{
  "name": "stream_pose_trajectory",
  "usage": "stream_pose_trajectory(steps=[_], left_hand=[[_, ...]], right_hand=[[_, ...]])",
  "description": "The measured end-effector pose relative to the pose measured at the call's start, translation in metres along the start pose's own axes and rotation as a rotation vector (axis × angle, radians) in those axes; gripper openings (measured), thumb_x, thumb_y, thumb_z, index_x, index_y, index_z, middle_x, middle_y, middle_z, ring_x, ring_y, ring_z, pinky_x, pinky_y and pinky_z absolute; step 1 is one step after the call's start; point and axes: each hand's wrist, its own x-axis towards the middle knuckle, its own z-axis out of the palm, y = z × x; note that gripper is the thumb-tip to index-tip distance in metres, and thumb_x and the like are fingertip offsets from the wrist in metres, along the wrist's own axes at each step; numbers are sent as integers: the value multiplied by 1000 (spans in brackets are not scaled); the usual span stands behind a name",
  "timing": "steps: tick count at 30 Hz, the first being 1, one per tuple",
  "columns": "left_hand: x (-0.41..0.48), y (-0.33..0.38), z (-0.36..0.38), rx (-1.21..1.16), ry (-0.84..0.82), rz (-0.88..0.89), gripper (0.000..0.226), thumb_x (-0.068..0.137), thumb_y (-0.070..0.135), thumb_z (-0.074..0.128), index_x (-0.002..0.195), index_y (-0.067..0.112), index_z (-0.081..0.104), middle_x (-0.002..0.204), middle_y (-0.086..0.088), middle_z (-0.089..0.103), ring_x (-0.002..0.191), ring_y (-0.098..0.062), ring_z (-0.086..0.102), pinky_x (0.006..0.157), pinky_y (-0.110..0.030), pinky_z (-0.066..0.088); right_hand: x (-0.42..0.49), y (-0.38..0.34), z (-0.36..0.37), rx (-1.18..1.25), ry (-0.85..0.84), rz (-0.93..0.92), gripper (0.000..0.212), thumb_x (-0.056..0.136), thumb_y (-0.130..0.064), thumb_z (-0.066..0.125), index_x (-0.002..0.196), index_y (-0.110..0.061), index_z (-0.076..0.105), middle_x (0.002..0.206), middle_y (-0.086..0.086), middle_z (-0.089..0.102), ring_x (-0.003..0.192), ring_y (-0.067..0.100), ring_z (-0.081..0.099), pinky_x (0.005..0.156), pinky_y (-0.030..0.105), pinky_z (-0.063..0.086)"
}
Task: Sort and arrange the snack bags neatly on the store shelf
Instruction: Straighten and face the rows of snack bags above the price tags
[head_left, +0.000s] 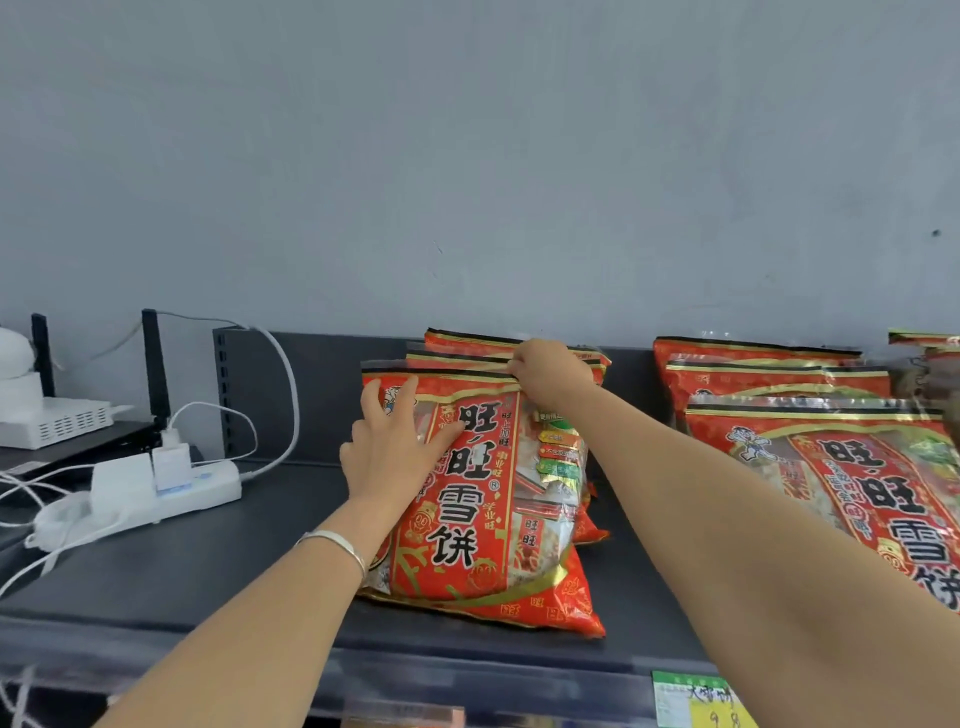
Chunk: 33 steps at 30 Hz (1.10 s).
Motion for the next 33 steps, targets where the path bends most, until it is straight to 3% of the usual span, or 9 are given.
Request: stream_pose_trajectory(steps=[3,6,9,13,17,20,25,30,33], left_hand=[[0,-1,1,3,1,-26,85,75,79,34,146,35,17,155,-6,11,128,-34,42,99,-54,39],[1,-5,3,-166,-62,-115,79,80,76,32,146,39,10,156,-5,7,130,-35,42,102,-57,36],[-2,-6,2,-224,-144,-136,75,82,75,28,145,42,5,151,-7,22,123,-33,49,96,-50,44],[-13,10,2,-195,-160,-154,71,84,75,22,145,42,5,141,-9,34,114,-30,54,88,-44,44],[-25,31,2,-200,-120,-197,64,89,69,18,145,41,8,140,-9,35,115,-31,53,90,-45,42],[-29,34,-1,-183,-97,-204,61,90,67,17,145,40,10,138,-9,36,114,-32,53,92,-48,40],[-25,35,-11,-82,17,-203,55,96,55,25,145,33,19,140,-8,35,124,-30,42,100,-50,33],[6,36,-20,-25,86,31,48,97,48,33,142,29,32,143,-6,35,130,-25,37,104,-49,31],[38,39,-20,18,67,146,43,98,42,37,139,28,39,140,-4,39,129,-23,38,104,-45,31]], right_hand=[[-3,3,0,-81,24,-21,13,98,-16,48,93,-13,59,85,3,63,71,19,60,55,29,43],[-8,4,4,-218,106,-50,14,99,-21,46,91,-18,57,78,-2,58,62,16,53,53,27,40],[-10,10,10,-252,147,-72,19,100,-32,46,90,-22,59,80,-5,62,65,15,56,60,29,43],[-17,22,6,-348,134,-55,19,97,-40,51,89,-25,59,87,-3,65,91,22,61,97,47,37],[-26,29,-6,-307,141,-22,23,100,-36,46,109,-20,61,115,6,63,119,29,52,102,50,33],[-31,30,-8,-193,88,-21,29,100,-34,45,122,-18,56,128,9,57,126,33,48,107,56,29],[-37,30,-10,-55,48,-45,32,101,-40,36,120,-19,52,124,6,60,118,31,55,107,57,33],[-25,27,-12,-93,140,-116,28,102,-26,39,125,-17,52,120,8,58,112,30,55,95,47,46],[-9,25,-13,-86,158,-161,30,101,-20,40,129,-17,51,124,8,55,114,29,53,91,43,46]])
